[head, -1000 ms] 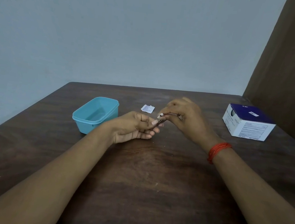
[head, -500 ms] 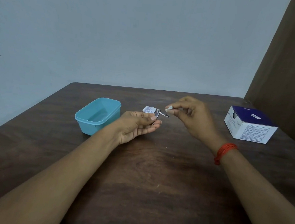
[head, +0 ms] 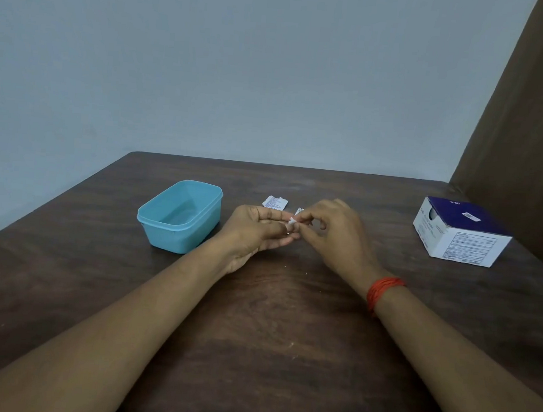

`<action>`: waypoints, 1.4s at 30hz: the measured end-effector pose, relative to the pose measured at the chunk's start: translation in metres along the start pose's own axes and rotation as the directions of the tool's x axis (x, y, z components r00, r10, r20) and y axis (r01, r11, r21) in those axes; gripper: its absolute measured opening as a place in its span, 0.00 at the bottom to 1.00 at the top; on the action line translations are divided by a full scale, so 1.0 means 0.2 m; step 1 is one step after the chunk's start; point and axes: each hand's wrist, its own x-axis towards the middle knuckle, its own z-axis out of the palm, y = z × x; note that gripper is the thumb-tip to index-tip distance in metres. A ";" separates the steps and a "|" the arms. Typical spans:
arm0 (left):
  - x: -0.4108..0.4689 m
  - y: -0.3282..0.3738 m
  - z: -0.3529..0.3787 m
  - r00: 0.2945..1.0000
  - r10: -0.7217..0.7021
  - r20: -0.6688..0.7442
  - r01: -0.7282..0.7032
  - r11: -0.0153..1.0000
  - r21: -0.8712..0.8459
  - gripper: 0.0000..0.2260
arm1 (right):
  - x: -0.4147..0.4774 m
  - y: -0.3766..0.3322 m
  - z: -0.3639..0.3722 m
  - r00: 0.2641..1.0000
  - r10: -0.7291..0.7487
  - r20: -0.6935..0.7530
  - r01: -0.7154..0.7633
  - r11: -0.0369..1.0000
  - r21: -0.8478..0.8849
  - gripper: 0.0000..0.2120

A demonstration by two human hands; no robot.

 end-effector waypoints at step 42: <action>-0.02 0.00 0.01 0.999 0.019 -0.048 -0.019 1.000 -0.003 0.09 | 0.00 0.02 0.14 0.845 0.535 0.010 -0.454 0.706 0.544 0.03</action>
